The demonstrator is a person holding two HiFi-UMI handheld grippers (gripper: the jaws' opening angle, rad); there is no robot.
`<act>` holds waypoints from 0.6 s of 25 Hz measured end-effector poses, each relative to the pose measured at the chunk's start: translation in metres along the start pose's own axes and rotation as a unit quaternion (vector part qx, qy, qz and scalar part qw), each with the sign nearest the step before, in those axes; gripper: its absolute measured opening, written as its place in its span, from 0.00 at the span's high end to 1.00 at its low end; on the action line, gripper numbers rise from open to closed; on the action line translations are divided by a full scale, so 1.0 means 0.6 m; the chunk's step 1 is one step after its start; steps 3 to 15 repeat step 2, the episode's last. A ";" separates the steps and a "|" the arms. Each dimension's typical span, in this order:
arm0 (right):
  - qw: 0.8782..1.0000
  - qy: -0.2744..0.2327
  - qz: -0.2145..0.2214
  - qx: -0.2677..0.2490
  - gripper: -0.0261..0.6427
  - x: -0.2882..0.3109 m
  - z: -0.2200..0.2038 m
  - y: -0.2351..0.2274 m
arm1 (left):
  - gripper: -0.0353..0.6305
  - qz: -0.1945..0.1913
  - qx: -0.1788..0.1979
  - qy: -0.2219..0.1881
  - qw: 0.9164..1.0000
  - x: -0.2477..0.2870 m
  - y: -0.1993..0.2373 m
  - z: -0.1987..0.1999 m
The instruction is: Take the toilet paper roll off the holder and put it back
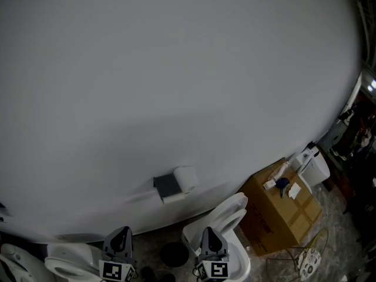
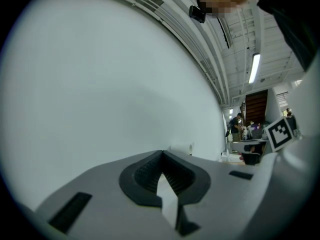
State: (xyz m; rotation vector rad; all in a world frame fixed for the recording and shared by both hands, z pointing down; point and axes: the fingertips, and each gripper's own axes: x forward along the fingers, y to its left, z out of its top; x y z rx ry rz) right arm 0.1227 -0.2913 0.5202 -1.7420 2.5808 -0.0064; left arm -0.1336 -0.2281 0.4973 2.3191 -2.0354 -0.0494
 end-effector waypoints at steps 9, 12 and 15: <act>1.000 0.000 0.001 0.002 0.96 -0.001 -0.001 0.003 | 0.94 -0.001 0.000 0.000 1.000 -0.002 0.000 -0.001; 1.000 0.000 0.001 0.002 0.96 -0.001 -0.001 0.003 | 0.94 -0.001 0.000 0.000 1.000 -0.002 0.000 -0.001; 1.000 0.000 0.001 0.002 0.96 -0.001 -0.001 0.003 | 0.94 -0.001 0.000 0.000 1.000 -0.002 0.000 -0.001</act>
